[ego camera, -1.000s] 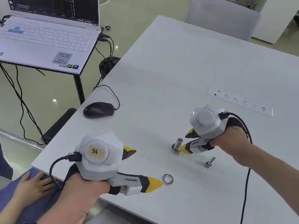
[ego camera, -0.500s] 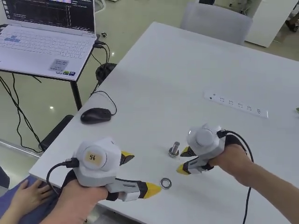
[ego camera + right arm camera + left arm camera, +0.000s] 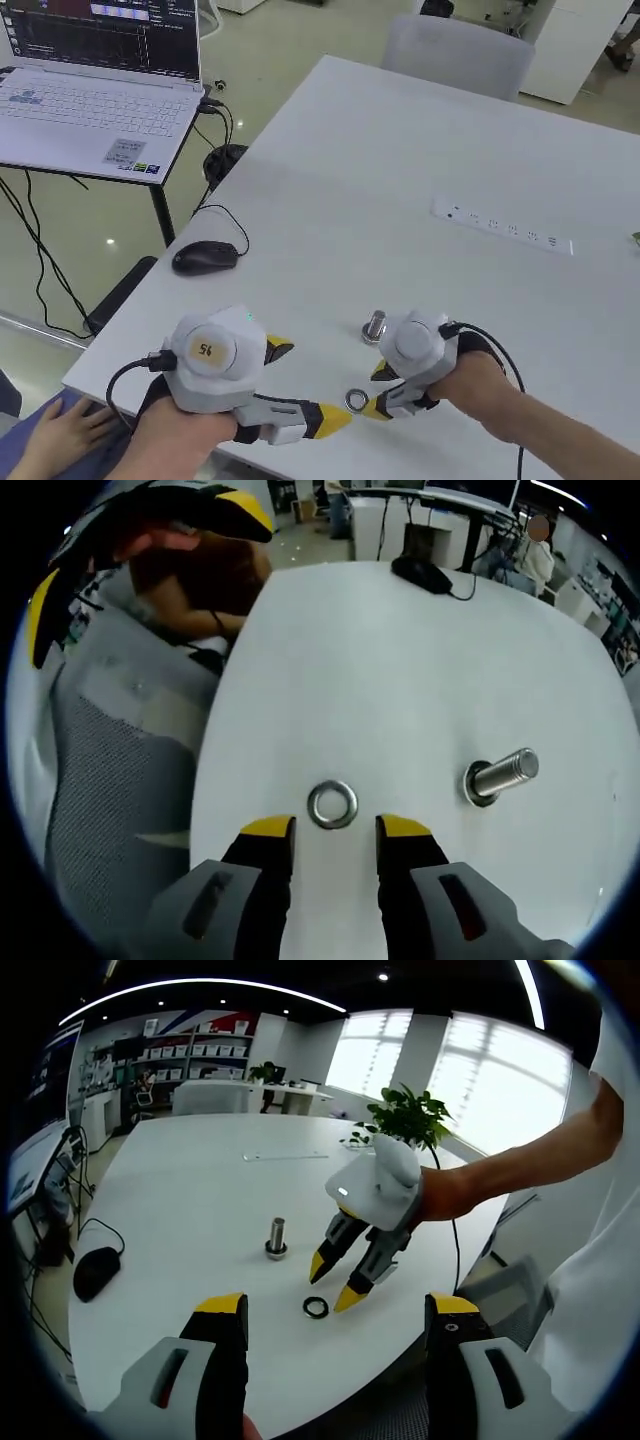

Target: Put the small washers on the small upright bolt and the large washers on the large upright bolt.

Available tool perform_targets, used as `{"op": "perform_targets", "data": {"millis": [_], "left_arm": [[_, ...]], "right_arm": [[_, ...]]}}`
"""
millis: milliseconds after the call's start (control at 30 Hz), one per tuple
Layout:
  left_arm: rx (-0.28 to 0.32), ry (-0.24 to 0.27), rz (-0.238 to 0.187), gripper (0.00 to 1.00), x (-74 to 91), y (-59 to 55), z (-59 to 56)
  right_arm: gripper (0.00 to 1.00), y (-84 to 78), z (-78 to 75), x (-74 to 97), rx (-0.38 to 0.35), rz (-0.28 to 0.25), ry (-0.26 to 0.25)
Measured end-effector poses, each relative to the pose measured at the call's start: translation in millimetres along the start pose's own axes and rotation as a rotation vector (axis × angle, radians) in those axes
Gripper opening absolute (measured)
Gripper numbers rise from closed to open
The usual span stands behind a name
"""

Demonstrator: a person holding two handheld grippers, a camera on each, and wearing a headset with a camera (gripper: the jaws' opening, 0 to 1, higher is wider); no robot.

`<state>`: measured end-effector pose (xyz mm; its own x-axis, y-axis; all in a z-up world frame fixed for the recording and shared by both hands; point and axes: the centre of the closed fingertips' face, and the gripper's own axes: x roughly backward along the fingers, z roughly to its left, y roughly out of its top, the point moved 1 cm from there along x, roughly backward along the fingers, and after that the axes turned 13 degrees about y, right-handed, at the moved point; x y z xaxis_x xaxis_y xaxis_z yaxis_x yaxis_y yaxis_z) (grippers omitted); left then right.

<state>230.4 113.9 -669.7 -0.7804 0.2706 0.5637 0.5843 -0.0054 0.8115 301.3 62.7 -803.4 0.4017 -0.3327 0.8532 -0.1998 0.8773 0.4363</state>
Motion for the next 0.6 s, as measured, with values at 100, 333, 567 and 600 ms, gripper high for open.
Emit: {"op": "perform_targets", "data": {"millis": [100, 333, 567, 600], "left_arm": [[0.002, 0.0, -0.001, 0.71, -0.6, -0.3, -0.8], [0.008, 0.006, -0.001, 0.71, 0.6, -0.7, -0.7], [0.006, 0.007, 0.003, 0.71, 0.1, -1.7, 0.1], [0.007, 0.007, 0.003, 0.71, 0.1, -1.2, -0.2]], "right_arm": [[0.34, 0.0, -0.4, -4.6, 0.016, 0.016, 0.002], [0.33, -1.3, -1.0, -13.1, 0.131, 0.081, 0.008], [0.33, 0.8, -2.1, -14.7, 0.209, 0.121, 0.012], [0.33, 1.3, -1.8, -15.0, 0.219, 0.122, 0.017]]}}
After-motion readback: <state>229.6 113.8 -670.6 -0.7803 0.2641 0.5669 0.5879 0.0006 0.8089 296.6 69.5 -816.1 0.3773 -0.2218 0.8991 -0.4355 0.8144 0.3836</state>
